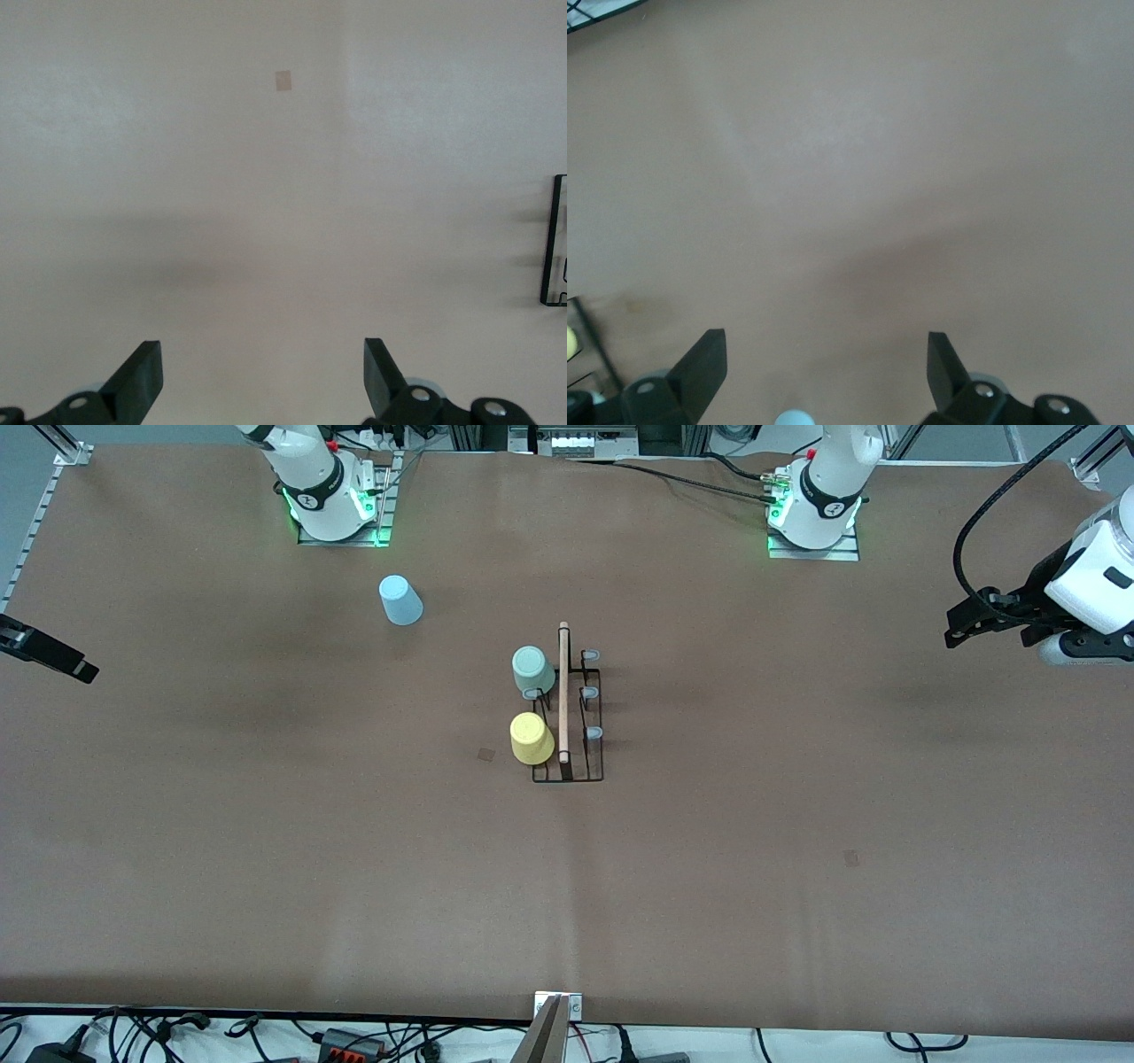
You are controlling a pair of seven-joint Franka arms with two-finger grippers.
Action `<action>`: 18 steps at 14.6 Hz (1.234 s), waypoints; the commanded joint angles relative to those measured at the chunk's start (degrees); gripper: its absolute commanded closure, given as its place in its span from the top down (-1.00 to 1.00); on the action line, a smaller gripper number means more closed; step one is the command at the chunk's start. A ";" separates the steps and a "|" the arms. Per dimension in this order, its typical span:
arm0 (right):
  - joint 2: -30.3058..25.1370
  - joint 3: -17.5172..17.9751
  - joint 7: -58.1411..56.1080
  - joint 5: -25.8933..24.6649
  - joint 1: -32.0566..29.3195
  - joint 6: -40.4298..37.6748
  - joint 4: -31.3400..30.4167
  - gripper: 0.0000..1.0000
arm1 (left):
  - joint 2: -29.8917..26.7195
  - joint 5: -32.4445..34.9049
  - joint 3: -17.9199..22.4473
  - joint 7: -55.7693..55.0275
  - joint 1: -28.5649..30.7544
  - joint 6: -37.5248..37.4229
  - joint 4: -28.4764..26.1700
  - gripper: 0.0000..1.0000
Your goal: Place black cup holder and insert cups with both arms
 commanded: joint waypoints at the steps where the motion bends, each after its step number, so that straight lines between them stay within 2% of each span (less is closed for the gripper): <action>1: 0.86 0.49 -2.04 0.95 -0.32 -2.26 0.87 1.00 | 0.44 0.20 0.01 0.67 0.08 -0.38 1.17 1.00; 4: 0.77 0.58 -14.58 0.77 -1.72 -2.35 0.78 1.00 | 0.44 0.20 0.01 0.67 0.08 -0.38 1.17 1.00; 5: 0.77 0.84 -15.49 0.60 -1.72 -2.35 0.78 1.00 | 0.44 0.20 0.01 0.67 0.00 -0.38 1.17 1.00; 8: 0.51 1.72 -13.66 -1.76 -0.94 -2.79 0.78 1.00 | 0.44 0.20 0.01 0.67 0.08 -0.38 1.17 1.00; 10: 0.51 3.65 -13.48 -4.92 -0.49 -1.91 0.96 1.00 | 0.44 0.20 0.01 0.67 0.08 -0.38 1.17 1.00; 14: 1.13 3.31 -14.18 -4.24 -0.41 4.77 0.96 1.00 | 0.44 0.20 0.01 0.67 -0.01 -0.38 1.17 1.00; 18: 0.07 2.96 -14.53 -4.06 -0.14 1.52 0.96 1.00 | 0.44 0.20 0.01 0.67 0.00 -0.38 1.17 1.00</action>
